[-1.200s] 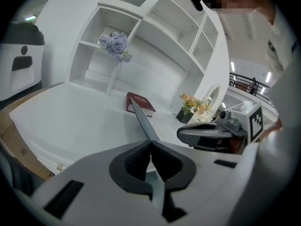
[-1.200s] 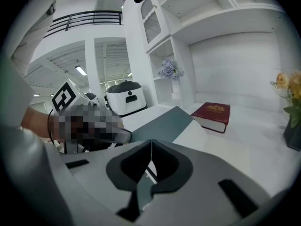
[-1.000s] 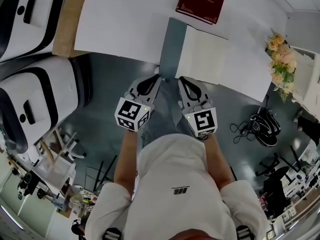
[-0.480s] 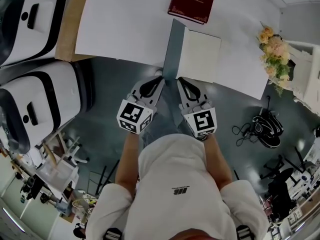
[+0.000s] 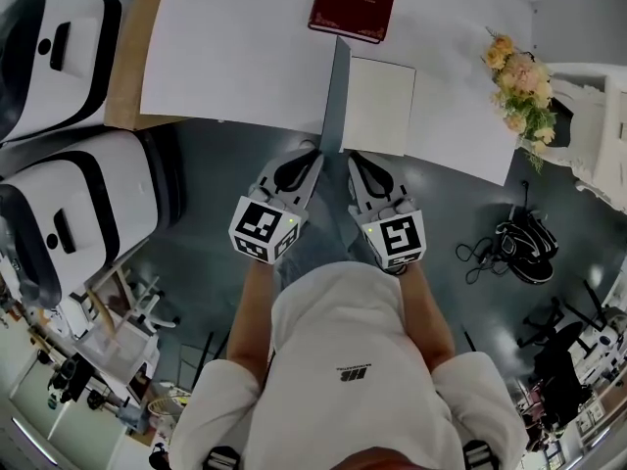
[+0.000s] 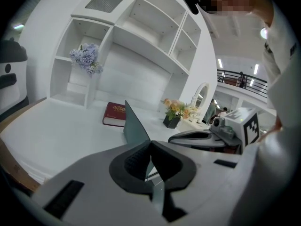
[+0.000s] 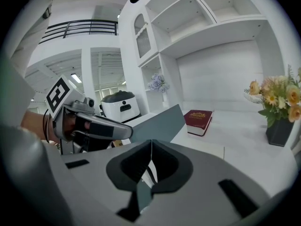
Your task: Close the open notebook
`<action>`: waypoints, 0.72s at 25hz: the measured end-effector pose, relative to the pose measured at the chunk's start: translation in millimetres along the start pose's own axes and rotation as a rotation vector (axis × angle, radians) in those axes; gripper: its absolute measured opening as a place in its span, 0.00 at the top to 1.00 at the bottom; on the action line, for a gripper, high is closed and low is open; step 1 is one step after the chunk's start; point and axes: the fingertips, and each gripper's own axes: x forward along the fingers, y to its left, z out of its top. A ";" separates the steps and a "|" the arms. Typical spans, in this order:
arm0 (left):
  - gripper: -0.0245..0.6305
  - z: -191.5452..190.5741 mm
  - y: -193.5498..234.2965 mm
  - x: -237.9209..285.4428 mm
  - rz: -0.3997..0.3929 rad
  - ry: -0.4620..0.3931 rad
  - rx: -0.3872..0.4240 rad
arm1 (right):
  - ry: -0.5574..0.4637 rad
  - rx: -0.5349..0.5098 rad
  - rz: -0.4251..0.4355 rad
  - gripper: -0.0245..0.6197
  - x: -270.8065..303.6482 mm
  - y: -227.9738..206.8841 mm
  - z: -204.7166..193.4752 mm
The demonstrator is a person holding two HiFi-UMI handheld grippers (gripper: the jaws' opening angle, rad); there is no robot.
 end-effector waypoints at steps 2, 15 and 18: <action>0.96 0.9 -5.3 3.4 -0.009 0.001 0.010 | -0.004 0.004 -0.009 0.97 -4.3 -3.2 -0.7; 0.96 3.0 -35.6 23.3 -0.075 0.020 0.046 | -0.021 0.034 -0.072 0.97 -30.7 -23.1 -5.8; 0.96 2.1 -42.2 28.9 -0.092 0.027 0.052 | -0.022 0.044 -0.089 0.97 -36.7 -27.7 -8.9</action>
